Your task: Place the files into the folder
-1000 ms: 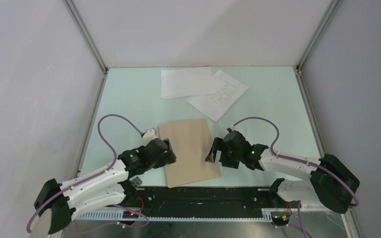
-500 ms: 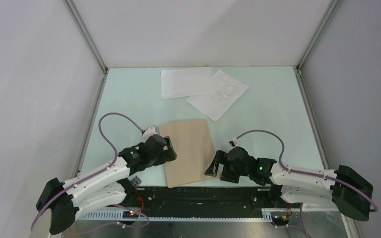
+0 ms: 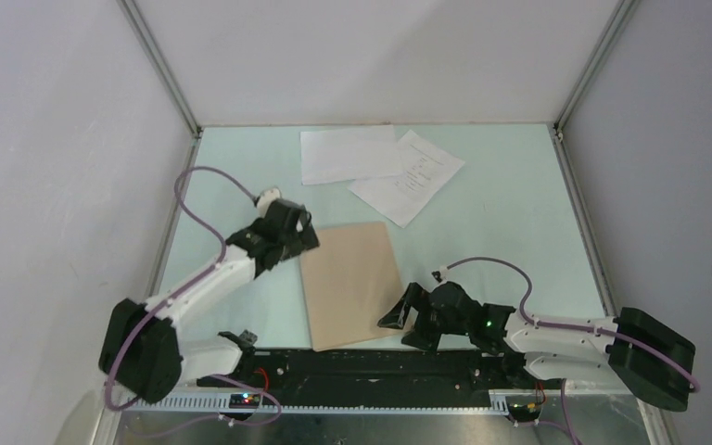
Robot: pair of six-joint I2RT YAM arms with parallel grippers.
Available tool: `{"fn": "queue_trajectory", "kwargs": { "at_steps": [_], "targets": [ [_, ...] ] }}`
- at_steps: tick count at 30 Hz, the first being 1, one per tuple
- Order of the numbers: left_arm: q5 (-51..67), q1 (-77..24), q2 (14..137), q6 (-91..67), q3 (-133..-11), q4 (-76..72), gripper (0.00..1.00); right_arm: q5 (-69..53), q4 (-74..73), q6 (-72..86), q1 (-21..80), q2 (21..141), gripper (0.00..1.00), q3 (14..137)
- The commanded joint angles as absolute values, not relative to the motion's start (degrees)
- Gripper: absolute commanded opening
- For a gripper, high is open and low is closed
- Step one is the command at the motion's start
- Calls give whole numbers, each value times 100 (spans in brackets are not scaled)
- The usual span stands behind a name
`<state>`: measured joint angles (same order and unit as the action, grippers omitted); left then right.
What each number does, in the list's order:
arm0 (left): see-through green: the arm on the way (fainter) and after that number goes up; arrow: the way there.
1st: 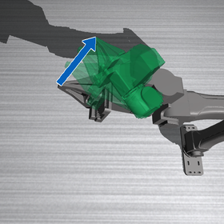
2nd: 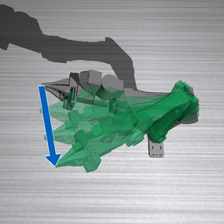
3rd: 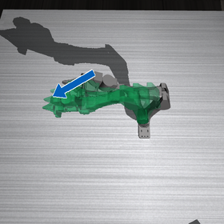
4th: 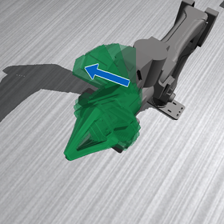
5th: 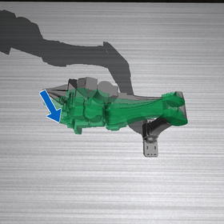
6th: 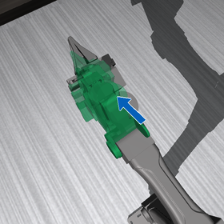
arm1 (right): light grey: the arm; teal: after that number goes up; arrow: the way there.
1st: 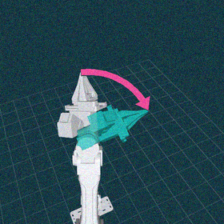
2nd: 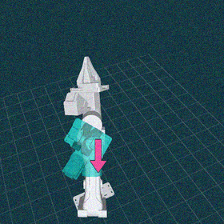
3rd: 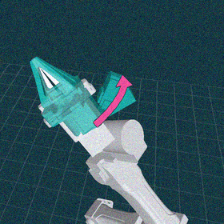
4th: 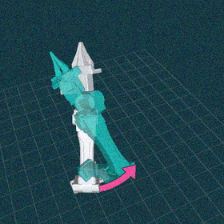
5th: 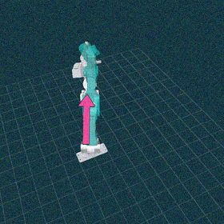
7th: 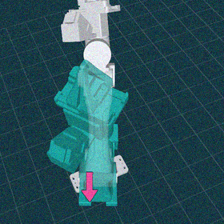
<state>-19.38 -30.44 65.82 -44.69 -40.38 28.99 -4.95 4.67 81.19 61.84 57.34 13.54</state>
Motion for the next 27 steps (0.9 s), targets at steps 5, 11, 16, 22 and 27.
{"fn": "queue_trajectory", "kwargs": {
  "at_steps": [5, 11, 16, 22, 27],
  "targets": [
    [-1546, -1903, 8428, -3491, -5621, 2016, 98, -498, 2531, 9305, 6393, 6158, 100, 852],
    [-1085, -1628, 9330, -3423, -6023, 1935, 93, 307, 3672, 9666, 6837, 6528, 100, 679],
    [-960, -1548, 9784, -3424, -6056, 1926, 92, 679, 4528, 9787, 6983, 7079, 100, 621],
    [-768, -1540, 9965, -3620, -5905, 1876, 90, 679, 5786, 9932, 6991, 8074, 100, 606],
    [-697, -1538, 9936, -3696, -5827, 1883, 88, 644, 6286, 10135, 7112, 8501, 100, 579]
  ]
}}
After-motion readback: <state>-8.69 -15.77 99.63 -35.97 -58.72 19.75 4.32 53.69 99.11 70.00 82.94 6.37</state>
